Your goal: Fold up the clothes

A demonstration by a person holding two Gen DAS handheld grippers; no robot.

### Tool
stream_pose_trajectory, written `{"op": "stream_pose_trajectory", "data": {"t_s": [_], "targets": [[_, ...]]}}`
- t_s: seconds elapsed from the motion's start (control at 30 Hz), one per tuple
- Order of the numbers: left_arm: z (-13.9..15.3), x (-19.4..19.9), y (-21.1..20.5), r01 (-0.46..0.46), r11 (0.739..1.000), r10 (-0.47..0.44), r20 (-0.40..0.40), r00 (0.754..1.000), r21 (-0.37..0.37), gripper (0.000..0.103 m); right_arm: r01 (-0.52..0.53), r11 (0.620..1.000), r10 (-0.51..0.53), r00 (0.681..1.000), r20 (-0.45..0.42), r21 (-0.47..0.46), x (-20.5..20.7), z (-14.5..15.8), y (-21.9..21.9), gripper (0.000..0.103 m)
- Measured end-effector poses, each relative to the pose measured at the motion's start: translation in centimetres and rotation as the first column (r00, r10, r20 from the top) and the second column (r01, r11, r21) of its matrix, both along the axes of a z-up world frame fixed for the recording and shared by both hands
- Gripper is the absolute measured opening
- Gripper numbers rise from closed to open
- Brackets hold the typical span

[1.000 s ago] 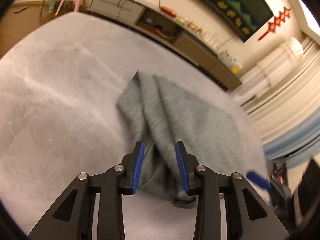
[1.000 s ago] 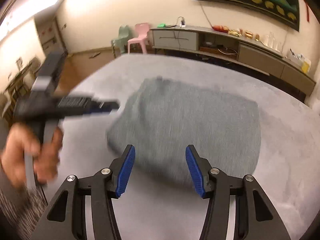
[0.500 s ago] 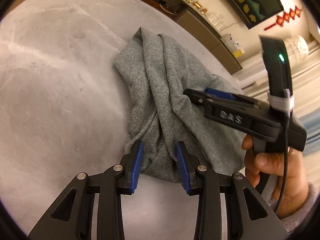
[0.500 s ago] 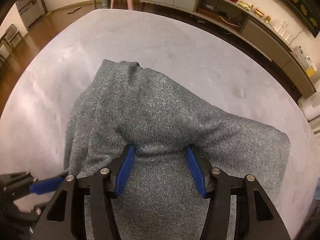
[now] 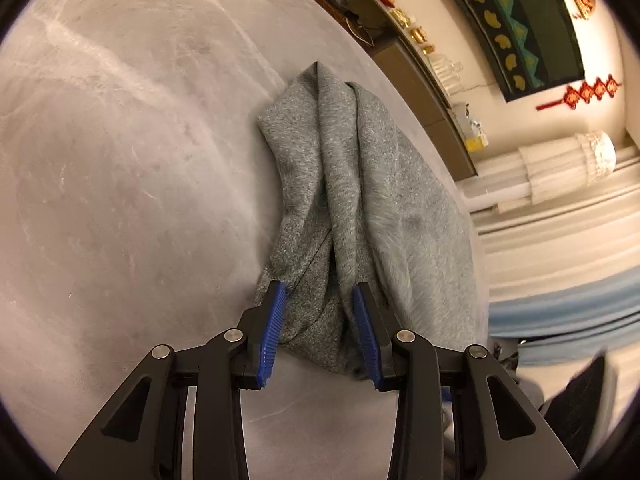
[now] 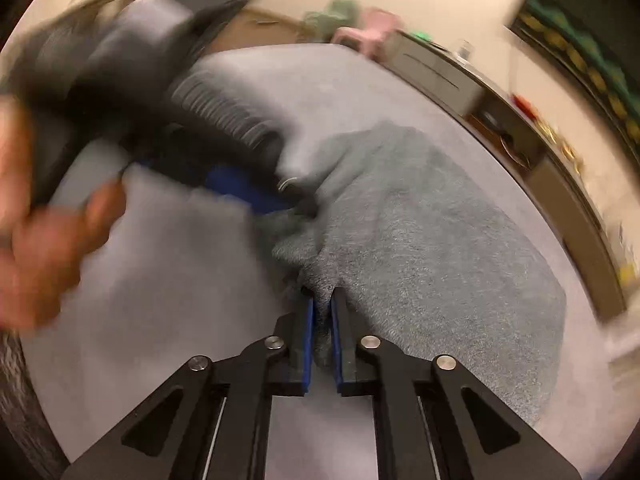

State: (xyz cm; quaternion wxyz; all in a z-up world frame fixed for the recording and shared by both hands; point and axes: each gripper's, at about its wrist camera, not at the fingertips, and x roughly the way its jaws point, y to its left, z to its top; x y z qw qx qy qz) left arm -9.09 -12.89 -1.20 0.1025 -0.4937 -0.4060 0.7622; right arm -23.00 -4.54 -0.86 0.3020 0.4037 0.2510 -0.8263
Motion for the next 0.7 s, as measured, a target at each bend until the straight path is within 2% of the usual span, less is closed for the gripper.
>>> {"op": "stream_pose_trajectory", "data": {"t_s": [0.03,0.13,0.17,0.23,0.3,0.33,0.43,0.47,0.57,0.63,0.67,0.7], "targets": [[-0.3,0.0,-0.3,-0.012,0.999,0.012,0.004,1.0,0.03,0.04,0.041,0.992,-0.039,0.999,0.016,-0.118,-0.5,1.9,1.1,0.009],[-1.0,-0.2,-1.1,-0.048,0.996,0.046,0.026,0.999,0.077,0.039,0.132,0.955,-0.13,0.991,0.025,-0.265,-1.0,4.8,3.1,0.009],[-0.9,-0.1,-1.2,-0.067,0.995,0.065,0.026,0.998,0.071,0.039,0.161,0.941,-0.157,0.987,0.037,-0.299,-1.4,5.1,3.5,0.009],[-0.1,0.2,-1.7,-0.114,0.993,0.114,0.003,0.994,0.035,0.039,0.191,0.931,-0.172,0.981,0.086,-0.31,-1.9,3.6,3.0,0.009],[1.5,0.7,-2.2,-0.145,0.989,0.144,-0.059,0.988,-0.014,0.039,0.165,0.959,-0.137,0.982,0.131,-0.23,-1.9,0.2,1.2,0.01],[2.9,1.2,-2.1,-0.153,0.987,0.146,-0.117,0.982,-0.055,0.039,0.146,0.971,-0.12,0.982,0.144,-0.187,-1.7,-1.3,0.4,0.01],[6.0,2.1,-0.1,-0.082,0.991,0.051,-0.263,0.963,-0.11,0.04,0.111,0.976,-0.086,0.987,0.137,-0.187,0.1,-1.3,0.8,0.021],[6.6,2.2,0.8,-0.046,0.992,0.01,-0.292,0.957,-0.116,0.04,0.108,0.971,-0.075,0.985,0.158,-0.213,0.7,-0.4,1.7,0.032],[7.2,1.9,4.8,0.086,0.987,-0.125,-0.315,0.941,-0.136,0.04,0.139,0.94,-0.124,0.99,0.067,-0.311,4.1,3.5,6.5,0.066],[6.7,1.1,7.2,0.142,0.969,-0.197,-0.287,0.938,-0.201,0.04,0.188,0.919,-0.191,0.981,0.025,-0.346,5.6,4.7,10.2,0.066],[6.2,0.6,8.3,0.165,0.954,-0.23,-0.258,0.938,-0.248,0.04,0.229,0.917,-0.227,0.973,0.043,-0.326,5.2,3.9,11.5,0.066],[5.4,0.0,9.1,0.175,0.937,-0.247,-0.22,0.944,-0.303,0.04,0.269,0.914,-0.264,0.963,0.06,-0.303,4.9,3.0,12.8,0.061]]}}
